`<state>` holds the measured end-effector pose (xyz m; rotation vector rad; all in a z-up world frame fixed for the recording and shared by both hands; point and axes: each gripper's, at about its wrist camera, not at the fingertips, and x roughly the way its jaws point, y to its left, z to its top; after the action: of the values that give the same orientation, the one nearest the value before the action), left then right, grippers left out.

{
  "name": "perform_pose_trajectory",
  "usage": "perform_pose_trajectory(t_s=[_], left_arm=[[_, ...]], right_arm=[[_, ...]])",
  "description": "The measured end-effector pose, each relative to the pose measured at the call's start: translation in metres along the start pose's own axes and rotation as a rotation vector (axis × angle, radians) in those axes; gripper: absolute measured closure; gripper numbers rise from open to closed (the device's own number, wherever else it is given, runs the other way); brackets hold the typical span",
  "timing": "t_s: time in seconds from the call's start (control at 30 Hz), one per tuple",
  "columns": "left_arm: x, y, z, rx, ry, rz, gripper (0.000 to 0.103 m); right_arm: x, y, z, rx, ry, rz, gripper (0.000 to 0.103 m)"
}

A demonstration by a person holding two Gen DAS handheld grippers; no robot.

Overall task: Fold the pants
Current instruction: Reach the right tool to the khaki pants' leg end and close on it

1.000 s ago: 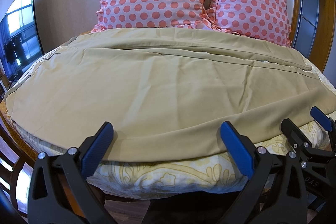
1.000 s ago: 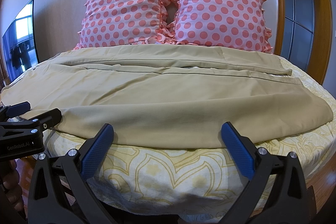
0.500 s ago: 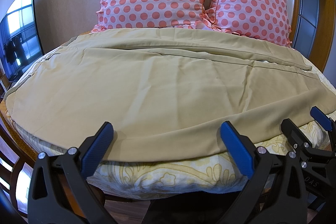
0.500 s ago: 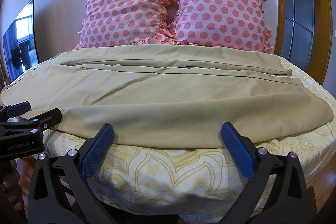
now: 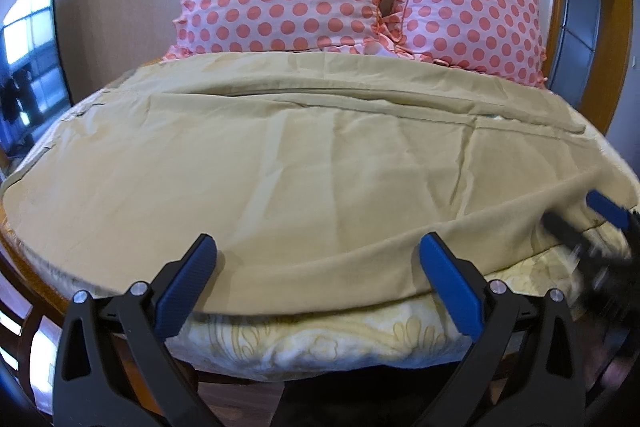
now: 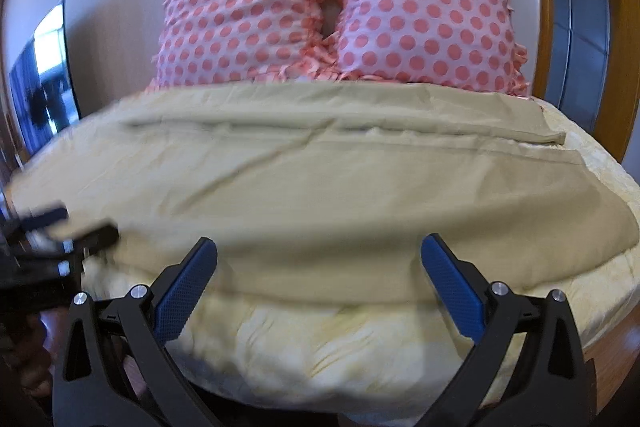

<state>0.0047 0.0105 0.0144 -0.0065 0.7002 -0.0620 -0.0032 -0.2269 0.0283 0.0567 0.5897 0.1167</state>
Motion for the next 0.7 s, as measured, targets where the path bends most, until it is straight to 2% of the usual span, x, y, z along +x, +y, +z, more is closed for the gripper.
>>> perform_pose_trajectory(t_s=[0.1,0.17,0.3,0.37,0.47,0.5,0.6,0.7], left_arm=[[-0.002,0.005,0.019,-0.008,-0.02,0.016,0.002],[-0.002,0.006,0.03,0.0,-0.046,0.039,0.002],[-0.002,0.005,0.054,0.008,-0.093,0.046,0.002],[0.0,0.005,0.065,0.01,-0.107,0.044,0.002],[0.006,0.005,0.078,0.01,-0.113,0.036,0.002],[0.009,0.006,0.081,0.007,-0.113,0.034,0.002],[0.017,0.008,0.087,-0.007,-0.104,0.016,0.002],[0.027,0.009,0.091,-0.013,-0.095,0.0,0.002]], right_arm=[[-0.009,-0.033,0.043,0.071,-0.037,-0.006,0.001],[0.0,-0.056,0.074,0.099,-0.036,-0.07,0.001],[0.063,-0.119,0.138,0.186,0.018,-0.246,0.001],[0.104,-0.159,0.165,0.287,0.049,-0.305,0.012],[0.152,-0.208,0.188,0.437,0.092,-0.314,0.03],[0.172,-0.223,0.195,0.488,0.101,-0.297,0.032],[0.215,-0.247,0.211,0.508,0.129,-0.334,0.037],[0.248,-0.263,0.212,0.504,0.191,-0.361,0.046]])
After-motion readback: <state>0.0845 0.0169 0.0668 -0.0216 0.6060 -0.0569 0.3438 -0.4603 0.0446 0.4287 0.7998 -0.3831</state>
